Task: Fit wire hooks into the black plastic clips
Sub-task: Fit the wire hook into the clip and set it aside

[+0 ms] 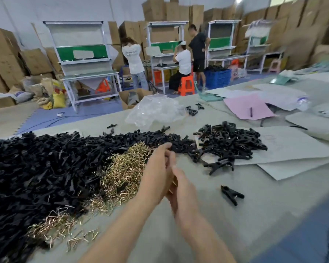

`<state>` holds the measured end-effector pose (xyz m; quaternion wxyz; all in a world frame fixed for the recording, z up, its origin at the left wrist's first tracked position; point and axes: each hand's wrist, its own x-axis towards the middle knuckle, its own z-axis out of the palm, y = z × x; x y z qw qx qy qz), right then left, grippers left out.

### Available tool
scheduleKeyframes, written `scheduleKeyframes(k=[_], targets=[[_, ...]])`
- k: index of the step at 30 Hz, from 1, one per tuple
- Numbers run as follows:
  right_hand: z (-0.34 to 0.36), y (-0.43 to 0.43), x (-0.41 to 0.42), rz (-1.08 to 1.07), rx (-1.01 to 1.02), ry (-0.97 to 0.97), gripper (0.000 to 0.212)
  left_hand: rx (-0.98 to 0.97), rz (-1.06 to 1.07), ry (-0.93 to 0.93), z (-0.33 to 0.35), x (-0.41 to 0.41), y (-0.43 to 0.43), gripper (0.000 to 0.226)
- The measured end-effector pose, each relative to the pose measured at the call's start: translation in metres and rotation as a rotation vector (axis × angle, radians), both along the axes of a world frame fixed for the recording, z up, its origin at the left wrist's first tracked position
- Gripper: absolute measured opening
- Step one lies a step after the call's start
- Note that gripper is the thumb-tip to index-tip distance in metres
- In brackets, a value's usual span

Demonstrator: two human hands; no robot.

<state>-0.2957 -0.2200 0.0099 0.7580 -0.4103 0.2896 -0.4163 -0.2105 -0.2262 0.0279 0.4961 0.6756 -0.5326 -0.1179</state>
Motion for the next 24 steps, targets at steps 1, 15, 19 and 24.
scheduleKeyframes(k=[1, 15, 19, 24], targets=[[-0.006, 0.012, 0.011, 0.077, -0.027, 0.064, 0.029, 0.009, 0.054, -0.040, -0.010, 0.018, 0.023, 0.033], [-0.066, 0.138, 0.143, 0.266, -1.482, 0.745, 0.046, 0.328, 0.824, -0.587, -0.075, 0.145, 0.271, 0.074], [-0.063, 0.128, 0.161, 0.327, -1.508, 0.906, 0.051, 0.470, 0.831, -0.594, -0.068, 0.162, 0.257, 0.071], [-0.057, 0.115, 0.178, 0.254, -1.465, 0.865, 0.038, 0.477, 0.865, -0.697, -0.062, 0.189, 0.234, 0.051]])
